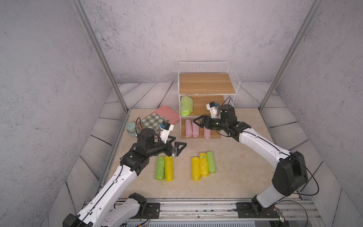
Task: Sort the rolls of trash bags by color and place them on the shelf
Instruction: Place the roll of trash bags on the shelf, then pick up the roll of trash bags from the center of the board.
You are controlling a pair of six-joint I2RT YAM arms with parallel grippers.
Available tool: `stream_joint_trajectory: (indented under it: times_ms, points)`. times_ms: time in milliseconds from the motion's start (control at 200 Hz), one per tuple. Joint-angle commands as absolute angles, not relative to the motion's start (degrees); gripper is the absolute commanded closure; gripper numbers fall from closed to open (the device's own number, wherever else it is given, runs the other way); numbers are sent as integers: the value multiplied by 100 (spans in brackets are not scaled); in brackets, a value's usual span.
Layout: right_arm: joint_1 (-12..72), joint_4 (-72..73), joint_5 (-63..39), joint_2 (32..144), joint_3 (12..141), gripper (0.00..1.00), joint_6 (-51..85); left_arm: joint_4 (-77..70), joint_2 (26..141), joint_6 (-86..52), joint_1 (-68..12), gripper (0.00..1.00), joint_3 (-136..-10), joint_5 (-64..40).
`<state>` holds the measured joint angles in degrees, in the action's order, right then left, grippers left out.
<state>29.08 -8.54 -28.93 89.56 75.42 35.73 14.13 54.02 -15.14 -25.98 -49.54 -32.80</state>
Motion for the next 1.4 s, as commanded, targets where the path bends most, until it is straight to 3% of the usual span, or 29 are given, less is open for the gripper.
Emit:
stream_joint_trajectory:
  times_ms: [0, 210, 525, 901, 1391]
  points:
    - [2893, -1648, -2463, 8310, 7263, 14, 2964, 1521, 5286, -1325, -2547, 3, -5146, -3379]
    - [2899, -2600, -1941, 7626, 6720, 10, 2573, 1669, 5222, -1148, -2551, 3, -5188, -3476]
    - [2897, -3843, -1212, 6927, 5766, 12, 2453, 1802, 5018, -828, -2557, 3, -4918, -3635]
    - [2986, -3694, -1423, 6509, 4400, 17, 2923, 1762, 4966, -563, -2626, 3, -4544, -3788]
    - [3155, -2959, -1762, 7035, 4014, 20, 3365, 1997, 5665, -58, -3282, 3, -4525, -3327]
